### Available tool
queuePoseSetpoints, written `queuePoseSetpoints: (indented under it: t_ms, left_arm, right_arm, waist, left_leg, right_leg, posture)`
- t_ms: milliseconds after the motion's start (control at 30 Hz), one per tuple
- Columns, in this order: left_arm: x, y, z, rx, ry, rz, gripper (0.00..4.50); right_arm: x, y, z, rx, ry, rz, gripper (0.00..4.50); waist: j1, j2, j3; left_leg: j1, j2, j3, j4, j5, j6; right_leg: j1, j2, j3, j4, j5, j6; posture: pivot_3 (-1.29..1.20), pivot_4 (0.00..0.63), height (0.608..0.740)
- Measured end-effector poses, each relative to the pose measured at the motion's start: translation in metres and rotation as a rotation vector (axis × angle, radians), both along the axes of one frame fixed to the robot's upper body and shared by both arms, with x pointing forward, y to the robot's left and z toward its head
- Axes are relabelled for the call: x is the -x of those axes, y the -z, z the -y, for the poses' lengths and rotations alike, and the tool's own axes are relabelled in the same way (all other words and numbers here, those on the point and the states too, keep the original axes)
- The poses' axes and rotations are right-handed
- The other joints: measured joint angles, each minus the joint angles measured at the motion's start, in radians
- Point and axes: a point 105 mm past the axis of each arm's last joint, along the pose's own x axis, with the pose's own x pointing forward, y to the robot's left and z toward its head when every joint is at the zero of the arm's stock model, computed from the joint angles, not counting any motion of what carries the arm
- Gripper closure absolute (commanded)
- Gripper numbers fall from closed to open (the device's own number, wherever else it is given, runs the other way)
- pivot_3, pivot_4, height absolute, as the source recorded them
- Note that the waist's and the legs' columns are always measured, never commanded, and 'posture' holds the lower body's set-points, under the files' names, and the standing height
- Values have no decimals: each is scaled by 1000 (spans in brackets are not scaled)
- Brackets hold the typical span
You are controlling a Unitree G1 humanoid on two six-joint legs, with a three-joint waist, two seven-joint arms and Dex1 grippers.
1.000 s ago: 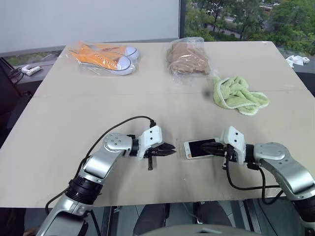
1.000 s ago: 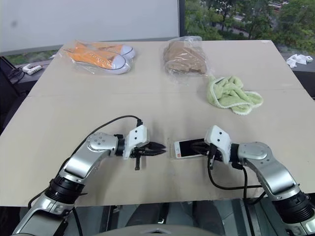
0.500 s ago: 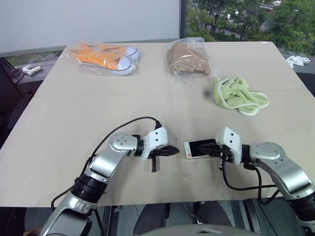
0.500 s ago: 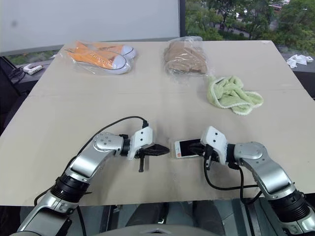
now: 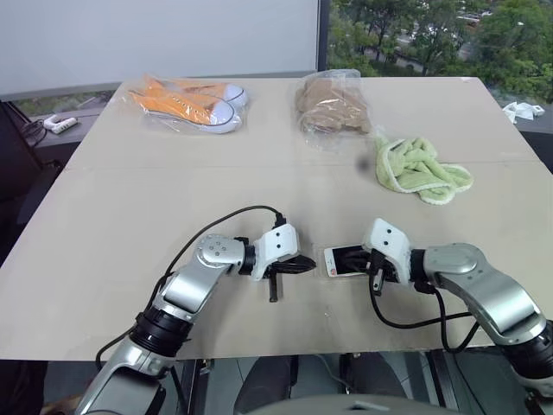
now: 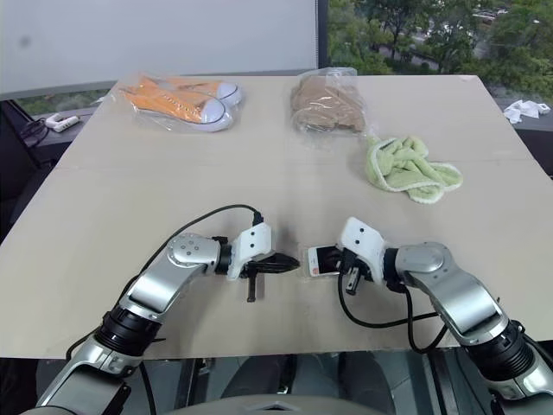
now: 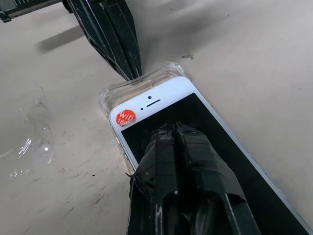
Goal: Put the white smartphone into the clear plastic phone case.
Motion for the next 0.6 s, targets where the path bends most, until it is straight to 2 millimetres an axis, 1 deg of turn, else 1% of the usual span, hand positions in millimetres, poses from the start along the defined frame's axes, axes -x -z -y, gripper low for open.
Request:
queuePoseSetpoints:
  t_ms: [333, 600]
  left_arm:
    - [1, 2, -1, 0, -10, -5, 4438]
    - [2, 3, -2, -3, -10, -9, 4438]
  right_arm:
    - [-3, 3, -5, 27, 27, -2, 4500]
    - [-1, 4, -7, 52, 28, 5, 4500]
  waist:
    - [-2, -1, -9]
    - [-2, -1, -12]
  left_leg:
    - [1, 0, 0, 0, -1, 1]
    - [1, 0, -1, 0, -1, 2]
  right_leg:
    - [0, 0, 0, 0, 0, 0]
    - [1, 0, 0, 0, 0, 0]
  posture:
    - [0, 150, 740]
    - [0, 150, 740]
